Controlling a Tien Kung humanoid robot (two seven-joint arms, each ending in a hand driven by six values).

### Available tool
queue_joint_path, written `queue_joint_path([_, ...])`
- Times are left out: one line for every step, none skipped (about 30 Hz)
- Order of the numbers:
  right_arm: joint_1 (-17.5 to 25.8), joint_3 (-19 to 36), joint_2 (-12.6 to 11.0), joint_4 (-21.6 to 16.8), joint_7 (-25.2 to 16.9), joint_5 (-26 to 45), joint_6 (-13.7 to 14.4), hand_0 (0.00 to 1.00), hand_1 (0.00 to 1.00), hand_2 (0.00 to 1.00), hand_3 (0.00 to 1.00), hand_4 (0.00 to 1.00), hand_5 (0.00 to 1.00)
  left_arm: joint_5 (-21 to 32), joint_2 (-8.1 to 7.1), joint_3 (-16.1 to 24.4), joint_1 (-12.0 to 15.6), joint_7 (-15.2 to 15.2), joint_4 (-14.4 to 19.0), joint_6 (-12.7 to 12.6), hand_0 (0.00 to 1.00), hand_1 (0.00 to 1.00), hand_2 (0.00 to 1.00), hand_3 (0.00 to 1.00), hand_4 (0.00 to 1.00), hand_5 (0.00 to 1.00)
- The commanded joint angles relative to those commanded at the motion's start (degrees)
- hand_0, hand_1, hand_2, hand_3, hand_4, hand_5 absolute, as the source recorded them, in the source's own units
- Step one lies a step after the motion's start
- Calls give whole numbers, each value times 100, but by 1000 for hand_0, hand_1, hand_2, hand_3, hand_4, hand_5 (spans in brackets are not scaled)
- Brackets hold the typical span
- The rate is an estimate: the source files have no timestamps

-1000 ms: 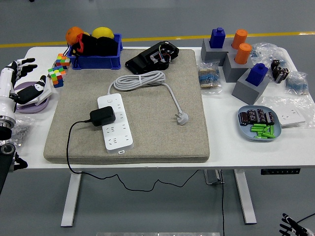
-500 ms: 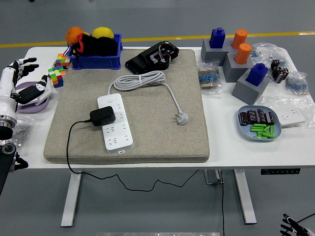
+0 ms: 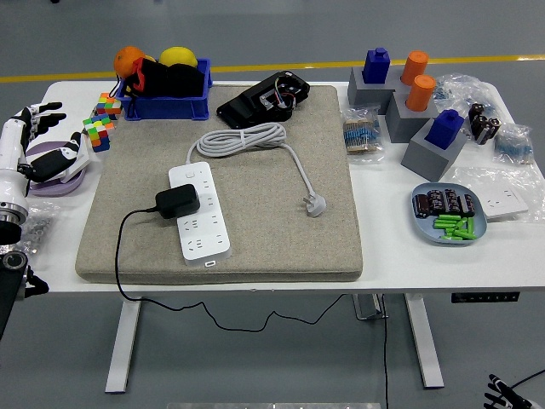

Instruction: Press the white button,pick up the black plug,place it near the board,insert it into the board

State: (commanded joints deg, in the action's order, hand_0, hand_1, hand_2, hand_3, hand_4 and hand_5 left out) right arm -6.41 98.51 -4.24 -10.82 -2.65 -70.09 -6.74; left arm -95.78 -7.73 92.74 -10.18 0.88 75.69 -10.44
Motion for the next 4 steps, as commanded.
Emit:
queue_joint_path([3, 10, 5, -2, 1, -1, 2, 766, 696, 687, 658, 732, 494, 1, 3, 3, 13, 4, 8, -1, 794, 762, 710, 749, 675, 2])
queue_joint_path([4, 13, 6, -4, 1, -1, 5, 766, 696, 686, 659, 732, 495, 1, 4, 6, 22, 5, 10, -2, 794, 762, 710, 749, 675, 2])
queue_joint_path([3, 25, 5, -6, 1, -5, 9, 766, 696, 686, 659, 732, 495, -4, 5, 9, 33, 2, 9, -1, 794, 762, 710, 749, 675, 2])
queue_joint_path([2, 33, 5, -7, 1, -7, 12, 766, 696, 686, 659, 732, 495, -6, 4, 11, 39, -1, 8, 0, 794, 762, 710, 749, 675, 2])
